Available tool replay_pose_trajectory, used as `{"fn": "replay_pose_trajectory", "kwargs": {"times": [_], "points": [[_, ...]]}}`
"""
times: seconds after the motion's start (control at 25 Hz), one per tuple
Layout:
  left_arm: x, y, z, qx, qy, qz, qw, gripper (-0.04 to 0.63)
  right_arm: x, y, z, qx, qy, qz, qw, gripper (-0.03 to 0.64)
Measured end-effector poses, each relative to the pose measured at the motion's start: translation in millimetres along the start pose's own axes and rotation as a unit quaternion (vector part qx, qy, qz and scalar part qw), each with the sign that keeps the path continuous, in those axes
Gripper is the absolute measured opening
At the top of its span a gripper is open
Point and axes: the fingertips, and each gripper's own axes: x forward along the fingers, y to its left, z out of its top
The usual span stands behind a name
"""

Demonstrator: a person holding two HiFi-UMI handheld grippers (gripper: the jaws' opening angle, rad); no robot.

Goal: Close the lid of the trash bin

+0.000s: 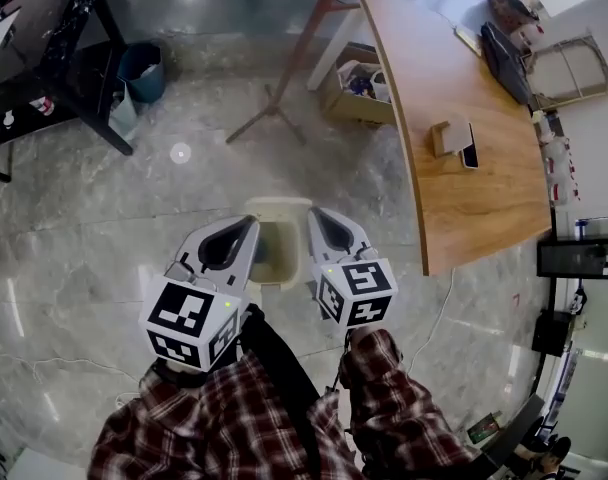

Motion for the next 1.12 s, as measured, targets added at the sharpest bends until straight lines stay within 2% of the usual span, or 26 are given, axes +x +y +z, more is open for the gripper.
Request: {"fn": "replay_pose_trajectory", "kwargs": {"times": [0.24,0.48,0.6,0.68,1.12], "points": [[8,16,-31,-0.02,0.026,0.019,0.9993,0.009,50,-24,-54,-0.043,0.059,0.034,0.997,0.011],[10,32,-52,-0.045,0.039,0.043,0.9973,0.01,92,-45,-91,-0.069,0.13,0.059,0.987,0.021],[10,43,-53,-0.05,0.041,0.052,0.9965,0.01,116,-52,-104,-0.064,0.169,0.074,0.981,0.072],[10,51,-56,-0.054,0.045,0.059,0.9957,0.011,130,-56,-113,-0.063,0.193,0.083,0.976,0.083],[10,80,-75,-0.08,0.058,0.088,0.9912,0.011,180,-55,-153,-0.054,0.287,0.124,0.948,0.086]]}}
